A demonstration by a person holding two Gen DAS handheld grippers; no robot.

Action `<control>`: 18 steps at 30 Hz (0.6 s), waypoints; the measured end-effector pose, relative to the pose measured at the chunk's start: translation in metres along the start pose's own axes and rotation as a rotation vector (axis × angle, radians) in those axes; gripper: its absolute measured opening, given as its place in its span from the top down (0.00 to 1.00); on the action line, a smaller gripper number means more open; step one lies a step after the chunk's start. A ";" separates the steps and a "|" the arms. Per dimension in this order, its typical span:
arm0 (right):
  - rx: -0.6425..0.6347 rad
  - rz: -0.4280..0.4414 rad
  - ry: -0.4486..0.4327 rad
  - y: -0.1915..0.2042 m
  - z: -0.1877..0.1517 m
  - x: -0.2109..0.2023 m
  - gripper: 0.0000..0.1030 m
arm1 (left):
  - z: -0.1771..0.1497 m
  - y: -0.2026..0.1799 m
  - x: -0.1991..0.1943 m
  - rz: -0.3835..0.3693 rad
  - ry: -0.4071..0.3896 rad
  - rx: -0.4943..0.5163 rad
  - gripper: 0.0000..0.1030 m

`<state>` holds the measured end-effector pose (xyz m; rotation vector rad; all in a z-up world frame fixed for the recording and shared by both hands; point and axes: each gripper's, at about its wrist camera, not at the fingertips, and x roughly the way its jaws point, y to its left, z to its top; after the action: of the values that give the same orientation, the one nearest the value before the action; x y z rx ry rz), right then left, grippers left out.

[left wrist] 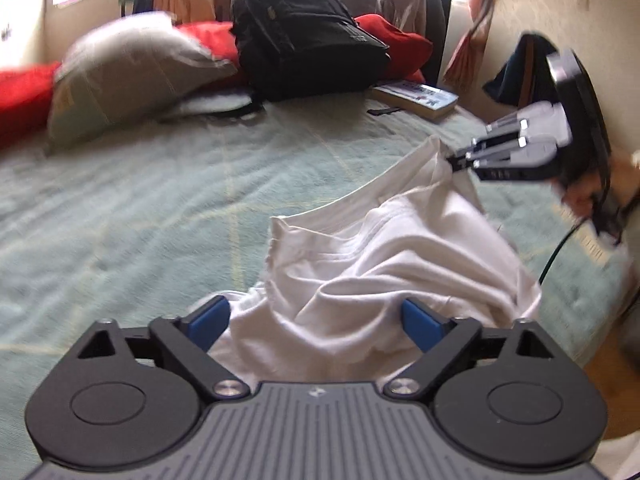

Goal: Fold clothes
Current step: 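Lift the shirt with the right tool while the left tool grasps another edge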

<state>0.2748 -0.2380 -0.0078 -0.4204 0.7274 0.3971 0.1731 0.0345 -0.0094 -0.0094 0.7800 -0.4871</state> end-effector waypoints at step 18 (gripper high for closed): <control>0.448 0.411 0.015 -0.057 -0.067 0.001 0.53 | -0.023 0.065 0.028 -0.371 0.015 -0.453 0.29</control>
<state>0.2664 -0.3194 -0.0410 0.1537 0.8922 0.5983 0.2017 0.0847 -0.0572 -0.5803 0.8946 -0.6508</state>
